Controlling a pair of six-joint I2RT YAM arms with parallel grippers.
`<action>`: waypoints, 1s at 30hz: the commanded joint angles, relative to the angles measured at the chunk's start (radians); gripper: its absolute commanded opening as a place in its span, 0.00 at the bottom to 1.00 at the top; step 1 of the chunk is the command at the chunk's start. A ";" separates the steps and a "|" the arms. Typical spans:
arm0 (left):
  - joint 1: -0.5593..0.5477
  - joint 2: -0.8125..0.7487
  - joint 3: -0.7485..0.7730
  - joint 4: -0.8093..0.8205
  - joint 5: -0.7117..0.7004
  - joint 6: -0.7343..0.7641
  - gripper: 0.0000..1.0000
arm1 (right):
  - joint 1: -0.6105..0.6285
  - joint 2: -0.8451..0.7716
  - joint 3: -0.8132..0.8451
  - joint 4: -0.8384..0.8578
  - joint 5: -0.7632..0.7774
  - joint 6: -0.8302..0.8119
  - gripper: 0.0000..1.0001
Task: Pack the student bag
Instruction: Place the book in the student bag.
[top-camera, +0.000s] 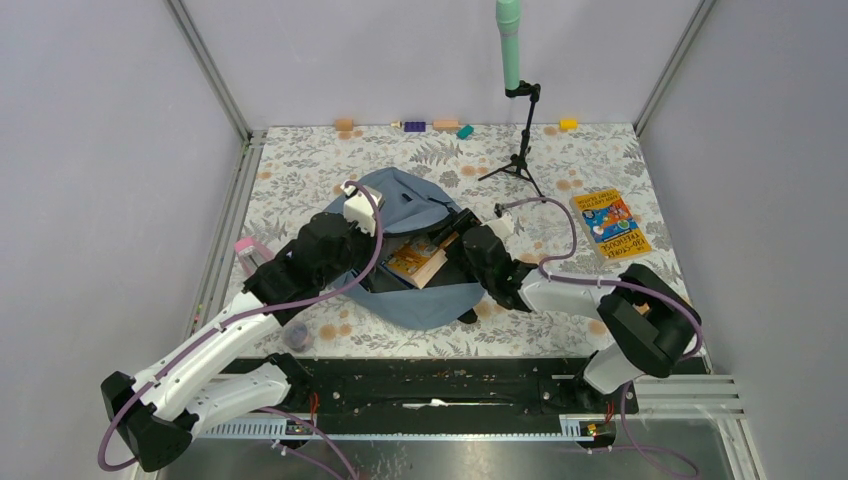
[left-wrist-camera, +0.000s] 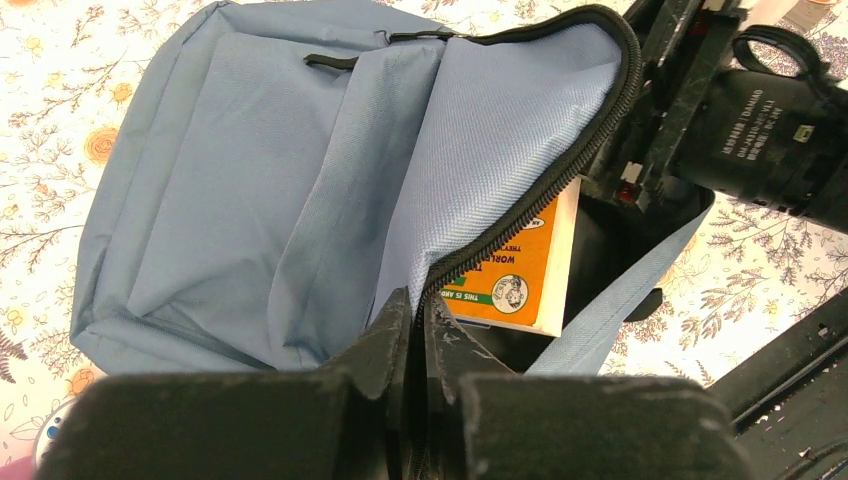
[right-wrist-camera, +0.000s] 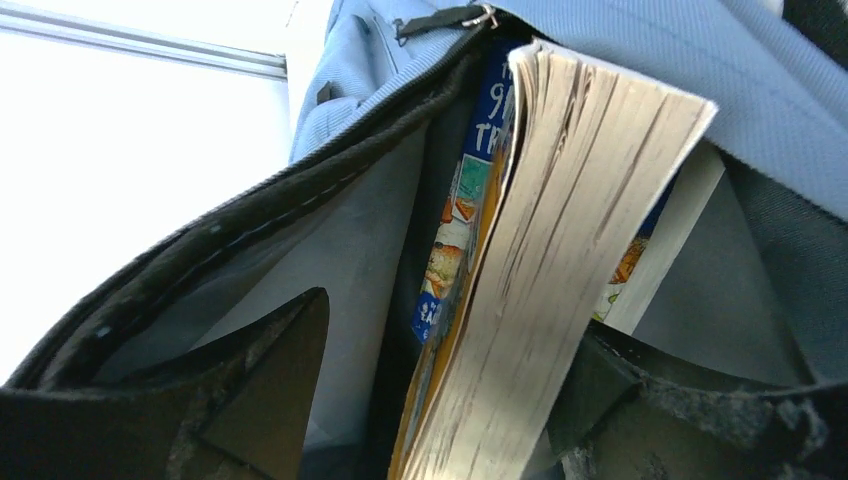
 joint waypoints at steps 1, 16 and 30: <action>0.004 -0.013 0.015 0.069 0.014 0.016 0.00 | 0.018 -0.098 -0.019 0.037 0.110 -0.133 0.79; 0.005 -0.002 0.015 0.064 -0.017 0.029 0.00 | 0.044 -0.451 -0.230 -0.089 0.205 -0.493 0.91; 0.004 0.002 0.020 0.058 -0.009 0.032 0.00 | -0.478 -0.610 -0.069 -0.681 -0.109 -0.938 1.00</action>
